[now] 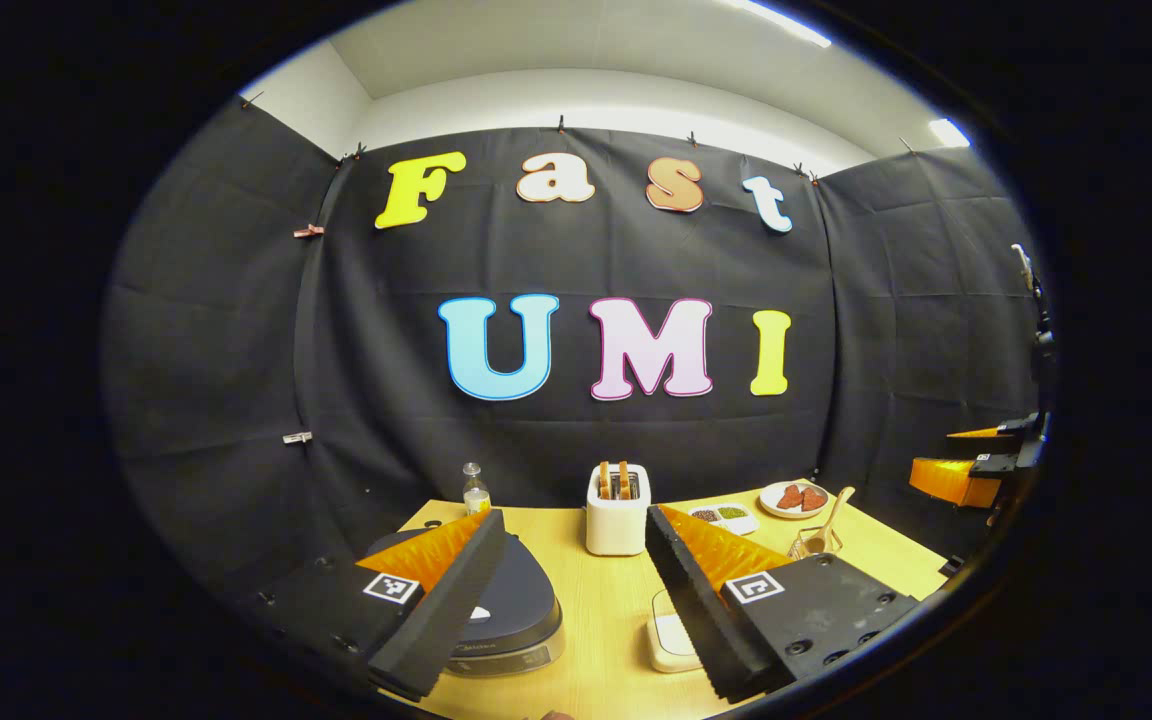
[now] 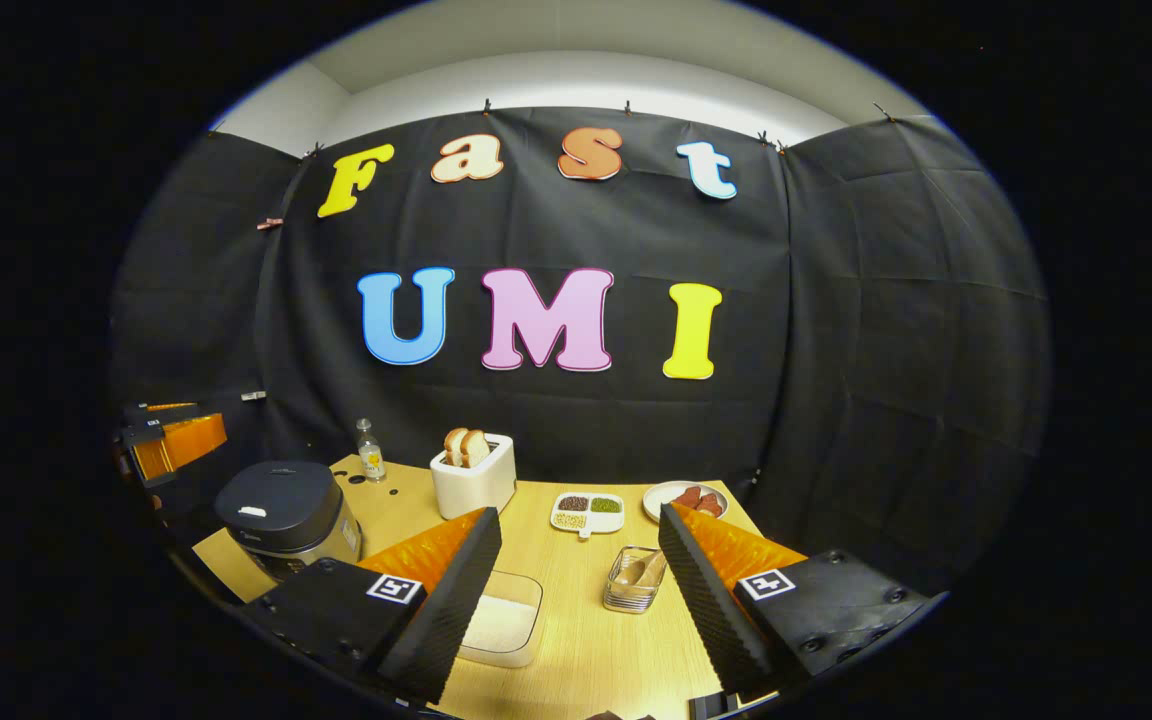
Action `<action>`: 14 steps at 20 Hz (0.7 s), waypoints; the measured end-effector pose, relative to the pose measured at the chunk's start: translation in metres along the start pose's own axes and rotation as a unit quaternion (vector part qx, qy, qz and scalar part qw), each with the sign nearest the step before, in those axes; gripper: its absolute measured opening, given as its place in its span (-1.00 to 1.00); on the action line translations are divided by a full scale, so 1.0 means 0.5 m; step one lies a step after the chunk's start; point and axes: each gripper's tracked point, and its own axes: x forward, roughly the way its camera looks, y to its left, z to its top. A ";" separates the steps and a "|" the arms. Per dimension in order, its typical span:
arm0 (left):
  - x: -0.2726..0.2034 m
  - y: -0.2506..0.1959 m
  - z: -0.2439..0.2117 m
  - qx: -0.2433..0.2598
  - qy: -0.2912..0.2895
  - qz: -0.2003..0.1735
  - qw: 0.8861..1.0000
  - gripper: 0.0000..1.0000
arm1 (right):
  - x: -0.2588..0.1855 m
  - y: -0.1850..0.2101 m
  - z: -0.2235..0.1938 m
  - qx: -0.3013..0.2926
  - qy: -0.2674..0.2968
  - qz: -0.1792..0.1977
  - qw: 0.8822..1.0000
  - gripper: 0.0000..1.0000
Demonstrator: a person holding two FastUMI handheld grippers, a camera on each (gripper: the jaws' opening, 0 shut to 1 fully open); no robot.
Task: Close the left gripper, press the button to open the rice cooker; take a wooden spoon from the chopstick holder with the right hand, scoop a spoonful of rice and pour it into the rice cooker, then put the wooden spoon back into the chopstick holder.
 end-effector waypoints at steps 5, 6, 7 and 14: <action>-0.087 -0.015 -0.024 -0.056 0.012 0.034 0.998 0.91 | -0.050 -0.027 0.000 0.007 -0.025 0.026 0.999 0.97; -0.096 -0.016 -0.026 -0.064 0.012 0.039 0.997 0.92 | -0.056 -0.037 0.003 0.012 -0.031 0.028 0.999 0.97; -0.108 -0.014 -0.026 -0.068 0.011 0.045 0.997 0.86 | -0.059 -0.046 0.009 0.015 -0.040 0.030 0.999 0.97; -0.125 -0.016 -0.016 -0.047 0.010 0.065 0.997 0.90 | -0.096 -0.069 0.009 0.002 -0.065 0.024 0.998 0.96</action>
